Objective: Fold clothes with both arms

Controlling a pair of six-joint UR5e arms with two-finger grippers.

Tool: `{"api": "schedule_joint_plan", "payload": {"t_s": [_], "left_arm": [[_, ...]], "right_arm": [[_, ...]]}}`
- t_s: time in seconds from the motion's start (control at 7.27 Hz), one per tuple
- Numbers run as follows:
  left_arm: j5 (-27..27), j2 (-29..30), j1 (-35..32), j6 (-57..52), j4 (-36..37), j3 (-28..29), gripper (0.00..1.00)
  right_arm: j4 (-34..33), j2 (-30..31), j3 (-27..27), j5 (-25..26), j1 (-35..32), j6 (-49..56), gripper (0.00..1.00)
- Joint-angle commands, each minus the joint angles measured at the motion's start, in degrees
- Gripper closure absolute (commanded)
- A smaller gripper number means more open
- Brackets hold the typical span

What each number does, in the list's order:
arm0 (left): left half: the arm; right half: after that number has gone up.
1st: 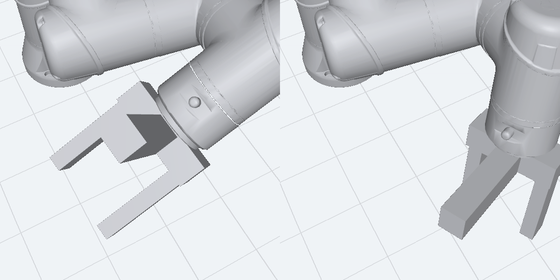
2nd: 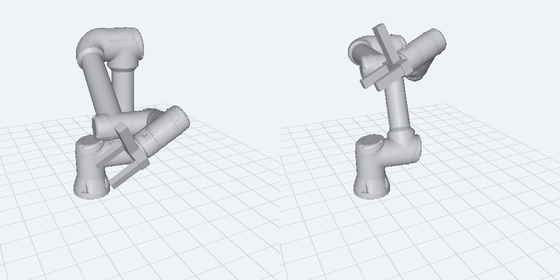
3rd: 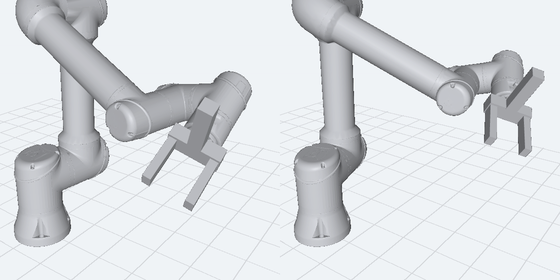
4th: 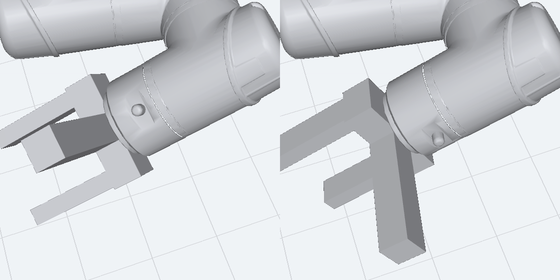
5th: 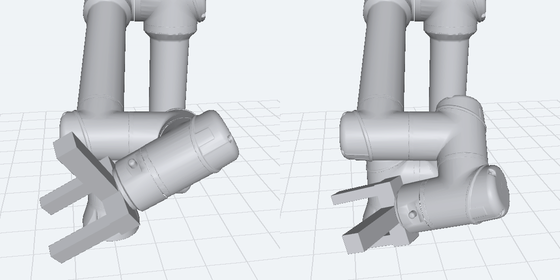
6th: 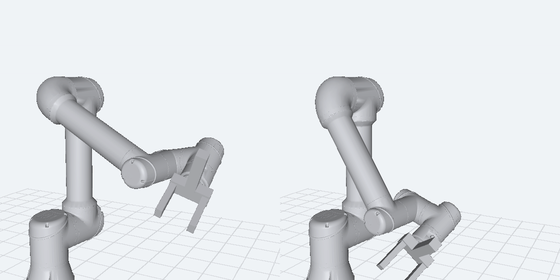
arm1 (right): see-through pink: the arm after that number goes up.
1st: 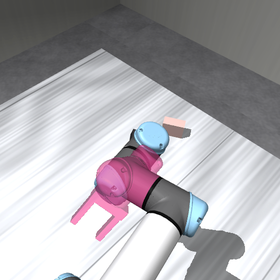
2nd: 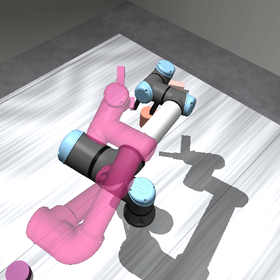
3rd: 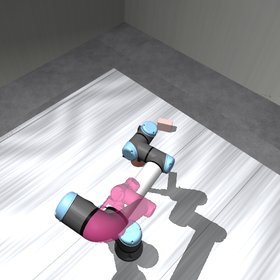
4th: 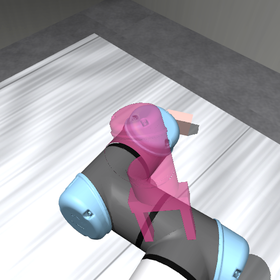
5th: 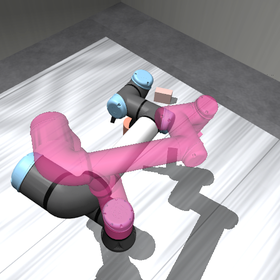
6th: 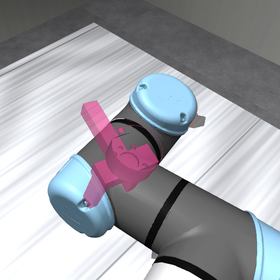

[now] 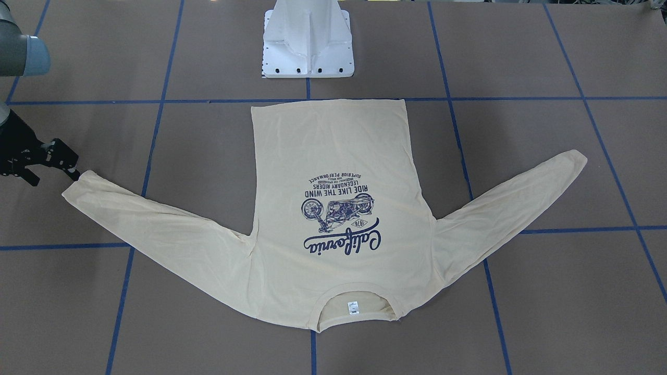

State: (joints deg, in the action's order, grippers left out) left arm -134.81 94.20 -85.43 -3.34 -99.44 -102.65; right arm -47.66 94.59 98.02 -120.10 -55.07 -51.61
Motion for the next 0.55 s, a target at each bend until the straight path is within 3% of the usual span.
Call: {"api": "schedule_joint_plan", "payload": {"t_s": [0.0, 0.41], "left_arm": [[-0.01, -0.16, 0.0, 0.0, 0.04, -0.1, 0.0], [0.08, -0.16, 0.0, -0.27, -0.05, 0.08, 0.0]], "right_arm": [[10.12, -0.28, -7.03, 1.79, 1.71, -4.81, 0.24], [10.13, -0.11, -8.64, 4.35, 3.12, -4.64, 0.3]]}}
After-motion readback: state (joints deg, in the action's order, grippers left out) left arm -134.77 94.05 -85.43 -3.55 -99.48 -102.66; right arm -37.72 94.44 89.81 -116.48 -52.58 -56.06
